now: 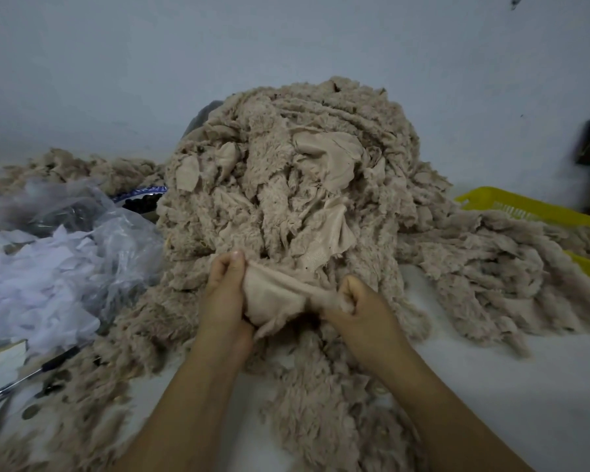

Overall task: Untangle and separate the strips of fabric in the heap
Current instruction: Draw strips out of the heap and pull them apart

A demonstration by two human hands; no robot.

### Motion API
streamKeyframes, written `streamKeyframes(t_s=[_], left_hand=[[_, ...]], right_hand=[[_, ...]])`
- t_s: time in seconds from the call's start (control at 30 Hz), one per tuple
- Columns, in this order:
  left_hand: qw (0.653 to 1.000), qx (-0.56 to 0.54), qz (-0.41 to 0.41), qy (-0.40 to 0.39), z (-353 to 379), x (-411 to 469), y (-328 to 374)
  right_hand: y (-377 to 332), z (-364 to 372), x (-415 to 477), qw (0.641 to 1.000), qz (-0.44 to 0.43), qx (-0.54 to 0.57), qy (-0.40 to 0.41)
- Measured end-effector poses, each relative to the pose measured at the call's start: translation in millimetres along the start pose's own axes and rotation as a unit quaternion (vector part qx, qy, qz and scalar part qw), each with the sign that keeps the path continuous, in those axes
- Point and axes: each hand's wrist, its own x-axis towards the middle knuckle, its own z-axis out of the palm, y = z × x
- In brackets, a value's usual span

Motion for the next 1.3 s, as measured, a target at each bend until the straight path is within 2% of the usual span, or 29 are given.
streamKeyframes(t_s=[0.2, 0.23, 0.3, 0.4, 0.5, 0.57, 0.63, 0.67, 0.73, 0.8, 0.83, 0.9, 1.0, 1.07, 1.13, 1.23, 1.3], left_hand=[[0.997, -0.052, -0.039, 0.028, -5.9, 9.2, -2.8], [0.998, -0.037, -0.03, 0.035, -4.9, 9.1, -2.8], [0.995, 0.089, 0.011, 0.037, -3.5, 6.4, -3.6], [0.958, 0.281, 0.037, -0.044, 1.0, -5.6, -3.8], [0.923, 0.352, 0.014, -0.156, 2.5, -12.6, -4.5], [0.886, 0.405, -0.015, -0.223, 0.1, -13.6, -8.4], [0.862, 0.43, -0.025, -0.266, -1.8, -16.1, -14.5], [0.868, 0.423, -0.013, -0.259, -1.3, -17.7, -15.6], [0.912, 0.353, 0.016, -0.21, 0.8, -18.3, -13.4], [0.962, 0.208, -0.015, -0.179, 0.7, -13.4, -6.7], [0.975, 0.13, -0.043, -0.177, -0.3, -10.5, -3.0], [0.98, 0.005, -0.103, -0.17, -3.6, -6.6, 3.1], [0.964, -0.131, -0.146, -0.182, -10.6, -1.4, 9.2], [0.962, -0.161, -0.139, -0.172, -14.5, 1.0, 14.2], [0.97, -0.148, -0.125, -0.146, -13.3, 3.0, 13.8], [0.982, -0.101, -0.09, -0.13, -4.2, 1.7, 4.7], [0.984, -0.069, -0.065, -0.152, 1.0, -1.1, -2.1]], right_hand=[[-1.6, 2.7, 0.4, 0.999, 0.005, -0.006, 0.043], [-0.9, 1.1, 0.3, 0.998, 0.008, -0.003, 0.068], [1.6, -6.4, 3.0, 0.991, 0.025, -0.006, 0.131], [8.4, -17.3, 10.0, 0.984, 0.048, 0.017, 0.171], [12.1, -16.0, 11.0, 0.987, 0.037, 0.032, 0.155], [14.3, -13.1, 10.8, 0.988, 0.032, 0.036, 0.147], [14.5, -12.3, 11.2, 0.989, 0.027, 0.03, 0.14], [14.7, -12.3, 11.4, 0.99, 0.022, 0.025, 0.139], [14.1, -12.9, 10.1, 0.989, 0.012, 0.001, 0.146], [14.2, -11.7, 8.2, 0.988, 0.004, -0.036, 0.148], [14.5, -10.2, 7.3, 0.988, -0.002, -0.061, 0.145], [16.4, -6.6, 6.5, 0.984, -0.006, -0.113, 0.139], [20.5, -9.1, 10.0, 0.977, 0.03, -0.141, 0.154], [22.8, -15.6, 11.8, 0.977, 0.063, -0.111, 0.17], [21.2, -18.5, 9.8, 0.982, 0.049, -0.068, 0.168], [7.4, -11.1, 0.1, 0.991, -0.05, 0.002, 0.123], [0.5, -1.1, -5.0, 0.993, -0.105, -0.006, 0.059]])
